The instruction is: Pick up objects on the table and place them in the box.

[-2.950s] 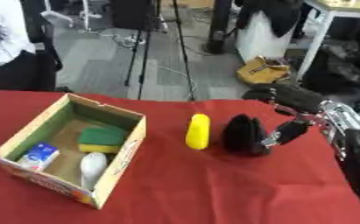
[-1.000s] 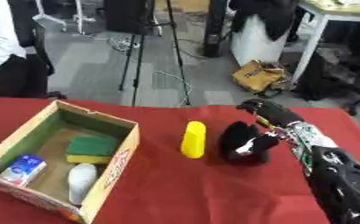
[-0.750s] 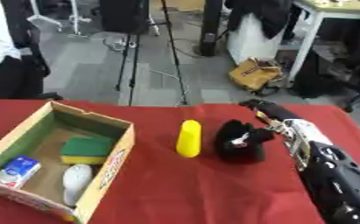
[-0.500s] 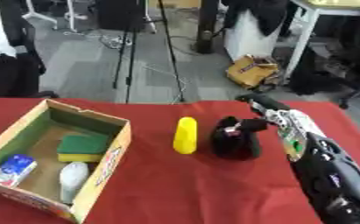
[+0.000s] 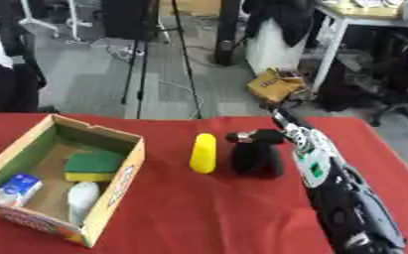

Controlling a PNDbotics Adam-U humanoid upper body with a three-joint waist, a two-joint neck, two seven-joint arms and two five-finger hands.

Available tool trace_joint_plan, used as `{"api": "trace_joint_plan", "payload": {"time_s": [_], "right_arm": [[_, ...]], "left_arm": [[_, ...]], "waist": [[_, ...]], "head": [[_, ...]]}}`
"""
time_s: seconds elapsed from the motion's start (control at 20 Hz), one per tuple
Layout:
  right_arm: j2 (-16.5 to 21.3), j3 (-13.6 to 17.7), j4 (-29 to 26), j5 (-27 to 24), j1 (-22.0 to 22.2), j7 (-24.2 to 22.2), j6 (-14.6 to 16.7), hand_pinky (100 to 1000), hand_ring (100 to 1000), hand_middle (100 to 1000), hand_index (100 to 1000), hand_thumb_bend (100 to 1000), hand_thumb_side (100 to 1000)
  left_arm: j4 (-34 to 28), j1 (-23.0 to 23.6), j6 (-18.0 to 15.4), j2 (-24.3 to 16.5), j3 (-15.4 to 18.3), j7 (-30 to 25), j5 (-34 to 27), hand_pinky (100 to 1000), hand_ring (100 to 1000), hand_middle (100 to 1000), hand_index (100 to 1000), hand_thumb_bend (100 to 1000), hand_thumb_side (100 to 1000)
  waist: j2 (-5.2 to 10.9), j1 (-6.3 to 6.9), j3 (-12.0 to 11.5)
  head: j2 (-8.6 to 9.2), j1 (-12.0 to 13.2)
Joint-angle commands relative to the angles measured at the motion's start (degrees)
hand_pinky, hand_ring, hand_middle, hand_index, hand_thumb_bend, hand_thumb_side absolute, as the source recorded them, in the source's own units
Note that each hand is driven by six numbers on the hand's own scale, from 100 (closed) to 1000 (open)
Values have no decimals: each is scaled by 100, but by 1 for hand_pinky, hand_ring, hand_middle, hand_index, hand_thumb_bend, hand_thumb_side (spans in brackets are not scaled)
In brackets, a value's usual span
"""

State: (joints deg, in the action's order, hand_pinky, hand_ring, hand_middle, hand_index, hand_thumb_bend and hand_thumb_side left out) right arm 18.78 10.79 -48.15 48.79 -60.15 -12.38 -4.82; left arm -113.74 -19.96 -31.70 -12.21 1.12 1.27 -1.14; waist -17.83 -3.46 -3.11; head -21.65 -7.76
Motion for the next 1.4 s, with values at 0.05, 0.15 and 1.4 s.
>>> {"api": "trace_joint_plan", "payload": {"time_s": [0.05,0.15,1.4], "right_arm": [[-127,156,-389,106,-14,-148,-246,1000,1000,997,1000,1000,588],[-246,227,-439,282,35,-186,-341,1000,1000,999,1000,1000,596],[-857,1245,-2526,2170,737,1344,-1039,1000,1000,987,1000,977,794]], "left_arm": [[-86,-25,36,-18,8,1,-56,915,911,890,862,100,874],[-86,-6,53,-18,13,9,-62,915,911,889,861,100,875],[-86,-35,137,105,-83,-93,-210,916,903,883,855,100,878]], "waist": [[197,-13,16],[224,-46,8],[159,-4,-101]], "head": [[-89,21],[-82,37],[-51,-104]]}}
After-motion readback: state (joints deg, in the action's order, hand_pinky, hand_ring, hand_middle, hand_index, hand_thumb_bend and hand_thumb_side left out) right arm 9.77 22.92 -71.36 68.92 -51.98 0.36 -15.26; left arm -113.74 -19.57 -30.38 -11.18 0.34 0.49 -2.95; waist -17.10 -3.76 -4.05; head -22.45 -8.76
